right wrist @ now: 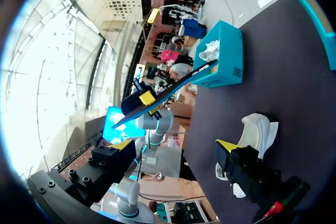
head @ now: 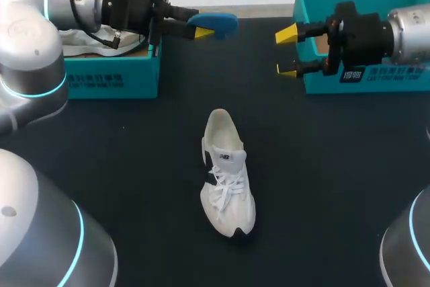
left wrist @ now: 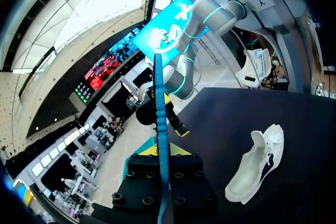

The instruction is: Take the shoe out of the shoebox, open the shoe tongue, remove and reinsert the insole, then place the shoe into the shoebox

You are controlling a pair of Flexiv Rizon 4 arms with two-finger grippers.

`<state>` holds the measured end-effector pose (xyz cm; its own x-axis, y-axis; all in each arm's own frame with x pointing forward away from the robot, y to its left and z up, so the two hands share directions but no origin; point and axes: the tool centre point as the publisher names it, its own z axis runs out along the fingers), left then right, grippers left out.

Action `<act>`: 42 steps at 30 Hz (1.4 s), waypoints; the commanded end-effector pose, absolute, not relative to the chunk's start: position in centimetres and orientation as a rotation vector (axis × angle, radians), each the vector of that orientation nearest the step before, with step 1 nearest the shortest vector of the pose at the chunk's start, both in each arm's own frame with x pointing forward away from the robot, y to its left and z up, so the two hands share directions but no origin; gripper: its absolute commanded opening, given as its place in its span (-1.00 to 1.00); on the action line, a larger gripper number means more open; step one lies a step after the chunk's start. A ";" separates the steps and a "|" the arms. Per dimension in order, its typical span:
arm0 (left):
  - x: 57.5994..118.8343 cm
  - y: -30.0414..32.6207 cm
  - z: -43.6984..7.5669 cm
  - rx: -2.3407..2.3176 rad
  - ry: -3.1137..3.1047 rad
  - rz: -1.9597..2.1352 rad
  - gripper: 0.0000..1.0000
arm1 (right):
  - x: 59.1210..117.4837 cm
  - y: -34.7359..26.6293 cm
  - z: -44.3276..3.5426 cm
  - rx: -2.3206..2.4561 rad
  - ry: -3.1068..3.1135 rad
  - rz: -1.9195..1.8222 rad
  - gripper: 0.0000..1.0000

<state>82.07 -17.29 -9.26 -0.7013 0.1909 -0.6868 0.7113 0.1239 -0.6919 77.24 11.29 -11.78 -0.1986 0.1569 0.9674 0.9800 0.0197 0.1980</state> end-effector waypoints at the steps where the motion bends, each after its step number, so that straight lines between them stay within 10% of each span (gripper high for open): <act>1: 81.2 -17.2 -9.2 0.999 1.787 -1.316 -1.00 | 77.3 11.5 -11.8 -1.225 -1.479 -1.273 1.00; 42: 78.2 -17.1 -12.3 1.095 1.284 -1.037 -1.00 | 77.3 11.5 -11.8 -1.225 -1.479 -1.273 1.00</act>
